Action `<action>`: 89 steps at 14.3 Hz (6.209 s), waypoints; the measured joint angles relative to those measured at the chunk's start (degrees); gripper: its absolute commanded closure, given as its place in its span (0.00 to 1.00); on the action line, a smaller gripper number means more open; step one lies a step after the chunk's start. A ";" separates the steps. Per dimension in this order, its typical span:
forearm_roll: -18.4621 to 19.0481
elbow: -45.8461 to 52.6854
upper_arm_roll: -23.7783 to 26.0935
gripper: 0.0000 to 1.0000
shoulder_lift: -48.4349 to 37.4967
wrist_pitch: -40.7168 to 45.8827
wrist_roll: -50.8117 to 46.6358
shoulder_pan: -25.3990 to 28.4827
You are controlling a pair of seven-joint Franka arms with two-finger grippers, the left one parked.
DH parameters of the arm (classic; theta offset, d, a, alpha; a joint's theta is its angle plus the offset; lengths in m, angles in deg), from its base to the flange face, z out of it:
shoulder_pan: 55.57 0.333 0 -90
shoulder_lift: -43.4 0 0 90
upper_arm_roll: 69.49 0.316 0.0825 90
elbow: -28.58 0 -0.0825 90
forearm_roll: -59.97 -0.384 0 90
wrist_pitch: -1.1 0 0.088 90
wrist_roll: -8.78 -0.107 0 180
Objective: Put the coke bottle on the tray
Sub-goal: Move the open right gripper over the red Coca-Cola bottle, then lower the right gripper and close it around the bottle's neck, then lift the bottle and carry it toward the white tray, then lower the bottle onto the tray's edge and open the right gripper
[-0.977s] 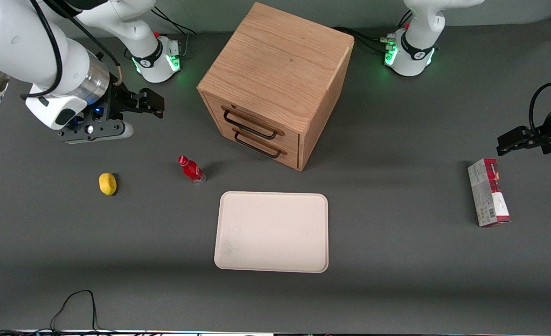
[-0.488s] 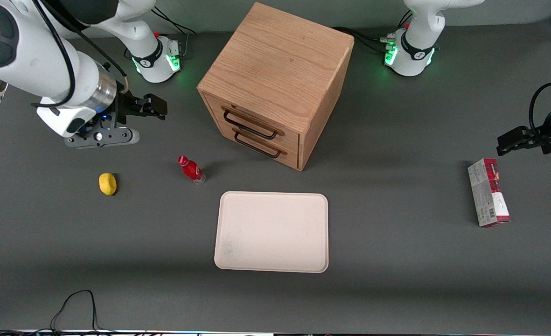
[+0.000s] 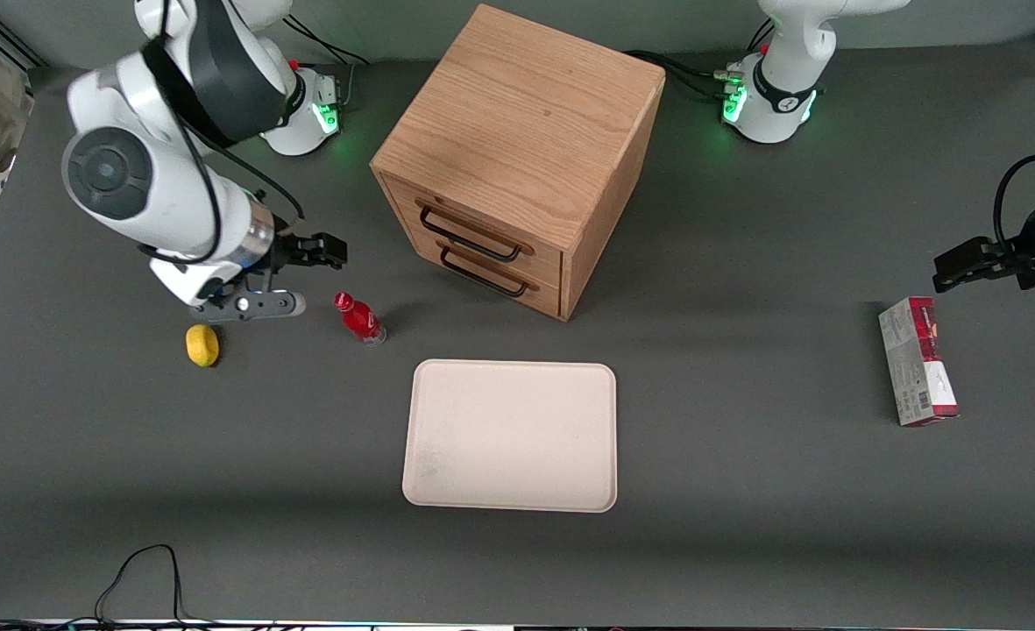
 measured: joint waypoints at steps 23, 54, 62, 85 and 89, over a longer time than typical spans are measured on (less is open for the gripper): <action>3.07 -26.53 0.05 0.01 -0.24 -34.21 0.00 1.02; 3.17 18.71 -2.94 1.00 3.18 15.38 1.19 -2.12; 2.57 39.60 -2.37 1.00 16.34 25.53 4.28 -4.83; 10.73 47.42 5.38 1.00 45.92 -11.84 -18.92 1.05; 10.84 47.75 5.38 0.00 45.92 -11.84 -18.95 1.10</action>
